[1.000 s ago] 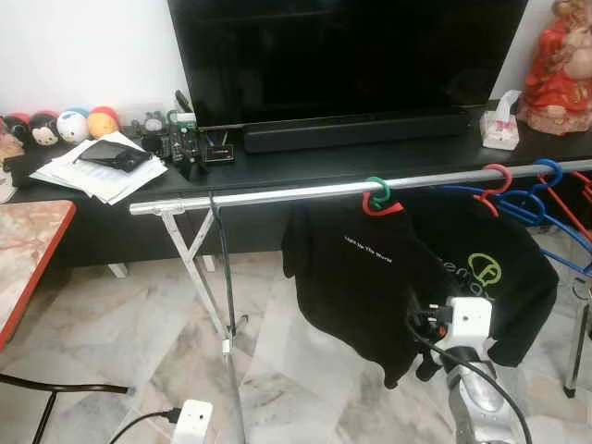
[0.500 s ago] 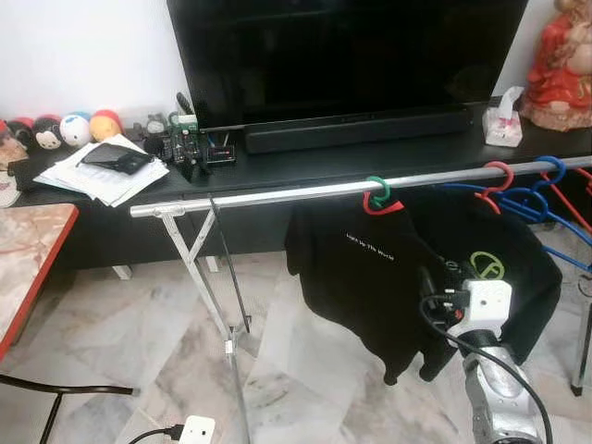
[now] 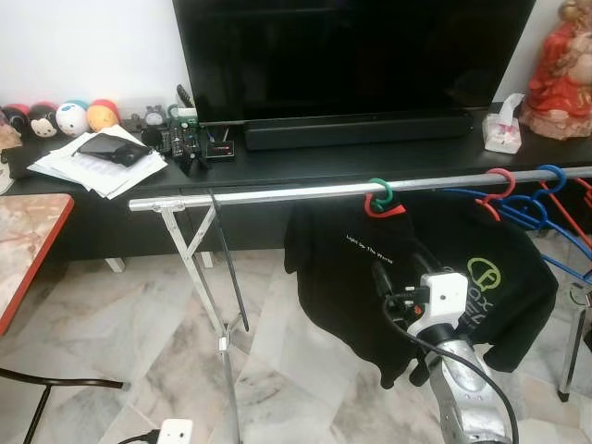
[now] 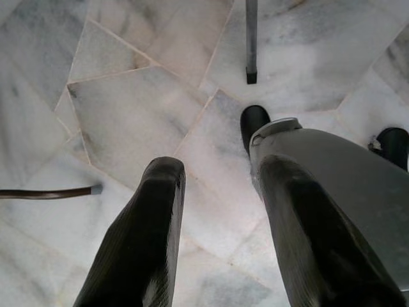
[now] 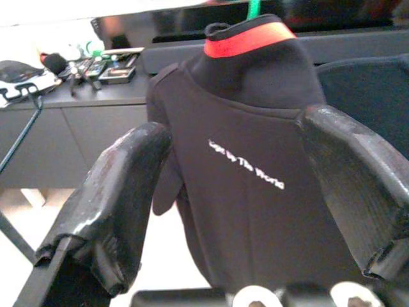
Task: Hang hanger
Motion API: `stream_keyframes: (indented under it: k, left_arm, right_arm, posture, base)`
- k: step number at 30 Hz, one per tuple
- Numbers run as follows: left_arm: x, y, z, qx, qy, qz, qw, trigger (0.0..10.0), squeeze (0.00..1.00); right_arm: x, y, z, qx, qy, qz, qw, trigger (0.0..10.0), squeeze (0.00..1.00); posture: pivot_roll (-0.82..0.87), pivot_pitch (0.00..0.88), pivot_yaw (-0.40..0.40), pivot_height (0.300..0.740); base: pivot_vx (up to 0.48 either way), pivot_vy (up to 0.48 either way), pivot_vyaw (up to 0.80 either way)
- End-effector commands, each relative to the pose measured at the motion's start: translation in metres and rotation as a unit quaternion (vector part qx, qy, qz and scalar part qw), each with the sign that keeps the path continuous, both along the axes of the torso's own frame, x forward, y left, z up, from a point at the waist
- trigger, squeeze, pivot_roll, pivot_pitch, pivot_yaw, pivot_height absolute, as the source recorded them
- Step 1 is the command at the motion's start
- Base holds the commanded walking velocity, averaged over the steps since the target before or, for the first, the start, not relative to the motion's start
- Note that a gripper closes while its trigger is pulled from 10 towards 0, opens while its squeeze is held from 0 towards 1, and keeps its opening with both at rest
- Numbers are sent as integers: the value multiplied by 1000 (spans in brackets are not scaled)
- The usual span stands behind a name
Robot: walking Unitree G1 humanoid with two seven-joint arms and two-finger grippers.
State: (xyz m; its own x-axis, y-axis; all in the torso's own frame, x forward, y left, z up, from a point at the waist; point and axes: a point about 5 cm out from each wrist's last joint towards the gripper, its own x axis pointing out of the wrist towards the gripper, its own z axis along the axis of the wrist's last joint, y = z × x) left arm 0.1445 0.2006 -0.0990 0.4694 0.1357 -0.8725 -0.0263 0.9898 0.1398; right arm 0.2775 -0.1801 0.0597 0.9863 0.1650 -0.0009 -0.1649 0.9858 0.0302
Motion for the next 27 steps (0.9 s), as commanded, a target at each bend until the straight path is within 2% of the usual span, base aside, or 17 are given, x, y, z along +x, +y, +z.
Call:
stream_keyframes:
  k: [1,8,16,23,27]
  left_arm:
    - [-15,-2,-6,-4,26,2,1000,10000,0]
    - [-11,-7,-5,-4,17,-5,1000,10000,0]
    - [-12,-6,-5,-6,13,10,1000,10000,0]
    - [-13,-7,-6,-9,19,-6,1000,10000,0]
    - [-13,-9,-6,-11,20,-9,1000,10000,0]
  right_arm:
    - [-1,-4,5,6,-6,-11,1000,10000,0]
    - [2,-12,7,14,-7,-47,999,10000,0]
    - [7,-7,18,16,-22,-37,999,10000,0]
    - [10,-1,23,17,-32,-34,999,10000,0]
    - [11,-2,33,27,-56,-55,997,10000,0]
  posture:
    - [-128,0,-8,740]
    - [-117,0,6,740]
    - [-101,0,-10,740]
    - [-103,0,-6,740]
    - [-94,0,-10,740]
  base:
    - [0,0,0]
    - [0,0,0]
    - [0,0,0]
    - [0,0,0]
    - [0,0,0]
